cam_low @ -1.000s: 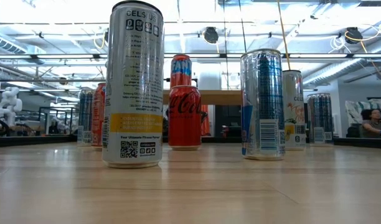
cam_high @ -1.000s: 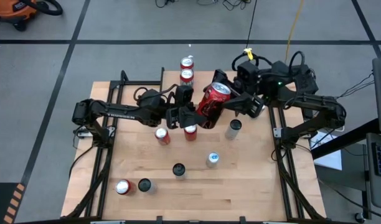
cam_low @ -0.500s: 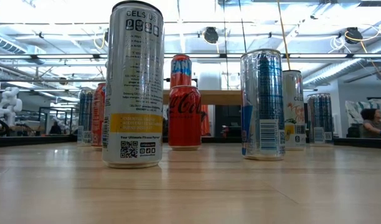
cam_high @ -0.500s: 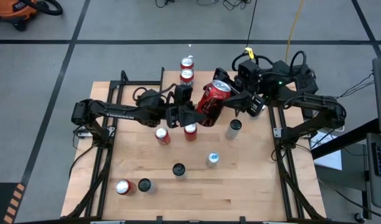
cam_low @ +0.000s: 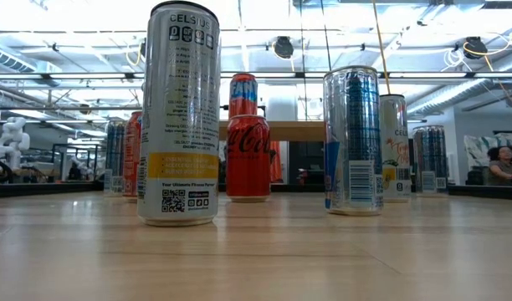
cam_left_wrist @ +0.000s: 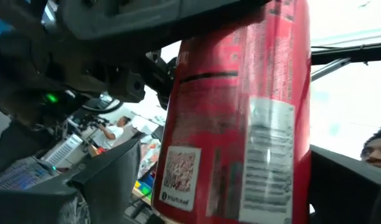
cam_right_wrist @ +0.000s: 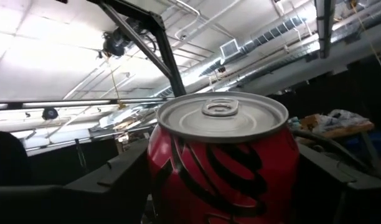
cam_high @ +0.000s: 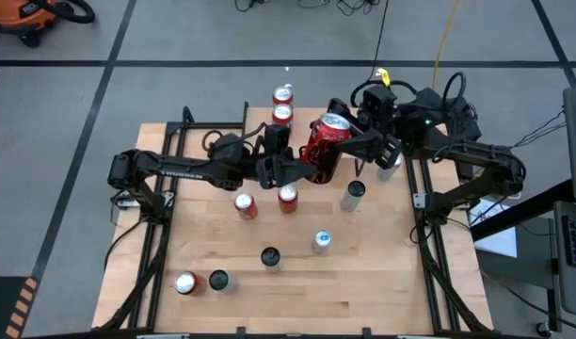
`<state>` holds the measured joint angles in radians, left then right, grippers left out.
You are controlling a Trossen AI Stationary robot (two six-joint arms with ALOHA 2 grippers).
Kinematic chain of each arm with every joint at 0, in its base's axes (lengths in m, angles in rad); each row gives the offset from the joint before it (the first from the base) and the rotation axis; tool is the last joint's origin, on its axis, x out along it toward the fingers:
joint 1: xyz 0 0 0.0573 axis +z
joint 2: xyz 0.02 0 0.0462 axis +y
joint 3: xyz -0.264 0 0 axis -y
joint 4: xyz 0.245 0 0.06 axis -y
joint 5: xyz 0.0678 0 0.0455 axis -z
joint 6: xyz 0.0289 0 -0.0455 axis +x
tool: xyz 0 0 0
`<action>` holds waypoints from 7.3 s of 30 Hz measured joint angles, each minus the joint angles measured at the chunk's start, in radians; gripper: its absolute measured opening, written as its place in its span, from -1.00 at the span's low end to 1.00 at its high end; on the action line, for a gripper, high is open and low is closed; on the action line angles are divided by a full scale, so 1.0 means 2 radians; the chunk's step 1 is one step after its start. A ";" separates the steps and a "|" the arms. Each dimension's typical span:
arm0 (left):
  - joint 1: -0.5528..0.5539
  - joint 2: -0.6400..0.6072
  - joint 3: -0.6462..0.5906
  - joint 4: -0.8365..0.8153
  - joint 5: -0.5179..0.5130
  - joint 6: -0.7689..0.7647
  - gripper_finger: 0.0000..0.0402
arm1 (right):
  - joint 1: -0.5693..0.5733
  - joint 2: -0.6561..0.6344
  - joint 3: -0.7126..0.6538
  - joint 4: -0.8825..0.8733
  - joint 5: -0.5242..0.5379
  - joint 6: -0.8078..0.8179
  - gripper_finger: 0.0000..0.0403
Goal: Place canned beverage on shelf
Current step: Put the bottom right red-black soda can on the shelf
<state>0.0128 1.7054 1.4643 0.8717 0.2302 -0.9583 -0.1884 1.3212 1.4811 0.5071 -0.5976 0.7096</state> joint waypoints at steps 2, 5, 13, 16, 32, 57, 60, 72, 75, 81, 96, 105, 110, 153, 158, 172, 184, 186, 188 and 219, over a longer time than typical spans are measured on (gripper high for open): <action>0.006 0.000 0.000 -0.001 0.000 0.001 0.97 | -0.004 -0.007 0.000 -0.021 0.005 0.000 0.40; 0.015 0.001 0.000 -0.002 0.000 0.004 0.97 | -0.008 -0.020 0.000 -0.060 0.017 -0.002 0.40; 0.046 -0.014 0.000 -0.026 -0.003 0.039 0.97 | -0.011 -0.051 0.000 -0.145 0.053 -0.048 0.40; 0.058 -0.033 0.000 -0.087 -0.001 0.062 0.97 | -0.011 -0.058 0.000 -0.165 0.067 -0.051 0.40; 0.057 -0.147 0.000 -0.378 -0.110 0.186 0.97 | -0.010 -0.067 0.000 -0.299 0.291 -0.062 0.40; 0.024 -0.096 0.000 -0.401 -0.273 0.320 0.97 | -0.009 -0.052 0.000 -0.364 0.403 -0.029 0.40; 0.033 -0.087 -0.001 -0.401 -0.248 0.310 0.97 | -0.010 -0.047 0.001 -0.360 0.403 -0.031 0.40; 0.056 -0.067 0.000 -0.384 -0.209 0.273 0.97 | -0.010 -0.036 0.001 -0.359 0.389 -0.033 0.40; 0.063 -0.064 0.000 -0.388 -0.195 0.249 0.97 | -0.010 -0.031 0.001 -0.356 0.389 -0.034 0.40; 0.063 -0.059 0.000 -0.388 -0.193 0.246 0.97 | -0.010 -0.030 0.001 -0.356 0.388 -0.034 0.40; 0.064 -0.059 0.000 -0.390 -0.189 0.235 0.52 | -0.010 -0.030 0.001 -0.361 0.389 -0.037 0.40; 0.064 -0.059 -0.001 -0.390 -0.174 0.234 0.47 | -0.010 -0.030 0.001 -0.364 0.390 -0.037 0.40; 0.061 -0.059 -0.001 -0.390 -0.169 0.225 0.47 | -0.010 -0.034 0.001 -0.372 0.377 -0.034 0.49; 0.061 -0.061 -0.001 -0.216 0.021 0.222 0.46 | -0.042 -0.054 0.000 -0.221 0.104 -0.103 0.68; 0.061 -0.061 -0.001 -0.216 0.022 0.235 0.46 | -0.050 -0.043 0.000 -0.199 0.074 -0.090 0.64; 0.056 -0.061 0.000 -0.216 0.029 0.235 0.46 | -0.050 -0.025 0.000 -0.149 0.038 -0.086 0.62; 0.054 -0.061 0.000 -0.219 0.027 0.233 0.46 | -0.050 -0.025 0.000 -0.152 0.036 -0.080 0.35; 0.054 -0.061 0.000 -0.219 0.027 0.229 0.46 | -0.050 -0.025 0.000 -0.152 0.036 -0.078 0.34; 0.055 -0.061 0.000 -0.219 0.025 0.222 0.46 | -0.050 -0.025 0.000 -0.153 0.037 -0.076 0.34; 0.057 -0.103 0.000 -0.325 -0.094 0.233 0.97 | -0.110 -0.032 0.000 -0.169 0.009 -0.086 0.33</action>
<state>0.1277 1.5002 1.4643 0.2209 0.0429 -0.4919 -0.4077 1.2568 1.4815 0.1694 -0.5802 0.5370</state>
